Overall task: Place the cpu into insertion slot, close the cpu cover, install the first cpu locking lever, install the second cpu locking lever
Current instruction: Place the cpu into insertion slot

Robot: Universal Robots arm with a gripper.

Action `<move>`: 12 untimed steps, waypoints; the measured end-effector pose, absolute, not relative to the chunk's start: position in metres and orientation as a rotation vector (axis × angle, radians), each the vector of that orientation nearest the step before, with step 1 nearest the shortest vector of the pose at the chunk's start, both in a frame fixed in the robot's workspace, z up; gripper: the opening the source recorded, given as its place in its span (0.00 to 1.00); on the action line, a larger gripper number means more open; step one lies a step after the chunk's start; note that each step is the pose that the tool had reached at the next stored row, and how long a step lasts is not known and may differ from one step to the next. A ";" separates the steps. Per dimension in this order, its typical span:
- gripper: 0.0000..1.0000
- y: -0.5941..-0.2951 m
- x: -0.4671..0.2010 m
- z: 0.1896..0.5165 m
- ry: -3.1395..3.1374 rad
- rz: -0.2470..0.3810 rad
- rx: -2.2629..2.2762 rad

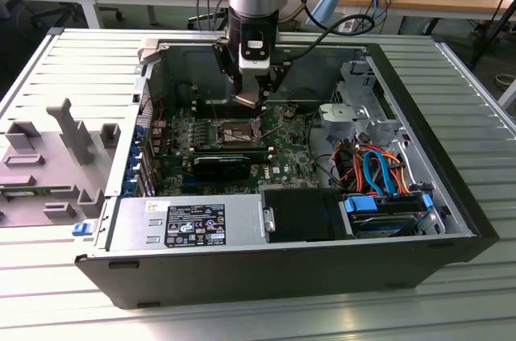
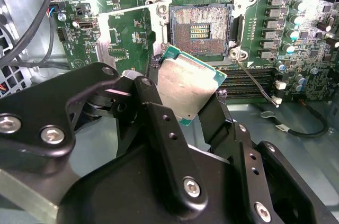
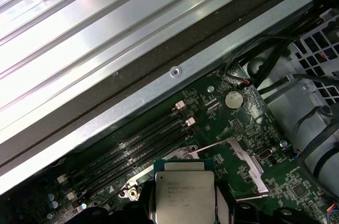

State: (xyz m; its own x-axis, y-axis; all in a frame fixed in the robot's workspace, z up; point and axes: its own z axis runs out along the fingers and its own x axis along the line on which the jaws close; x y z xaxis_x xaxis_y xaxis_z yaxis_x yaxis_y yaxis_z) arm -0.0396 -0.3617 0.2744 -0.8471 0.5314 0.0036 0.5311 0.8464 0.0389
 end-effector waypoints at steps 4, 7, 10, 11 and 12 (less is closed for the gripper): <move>0.55 -0.362 -0.040 0.274 3.011 0.060 0.869; 0.55 -0.362 -0.040 0.274 3.010 0.060 0.872; 0.55 -0.362 -0.040 0.274 3.009 0.060 0.875; 0.55 -0.362 -0.040 0.274 3.009 0.060 0.876; 0.55 -0.362 -0.040 0.274 3.009 0.060 0.876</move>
State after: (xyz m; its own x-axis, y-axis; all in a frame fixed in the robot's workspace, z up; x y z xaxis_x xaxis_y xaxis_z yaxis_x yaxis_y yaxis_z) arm -0.0396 -0.3617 0.2744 -0.8436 0.5369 0.0036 0.5366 0.8429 0.0388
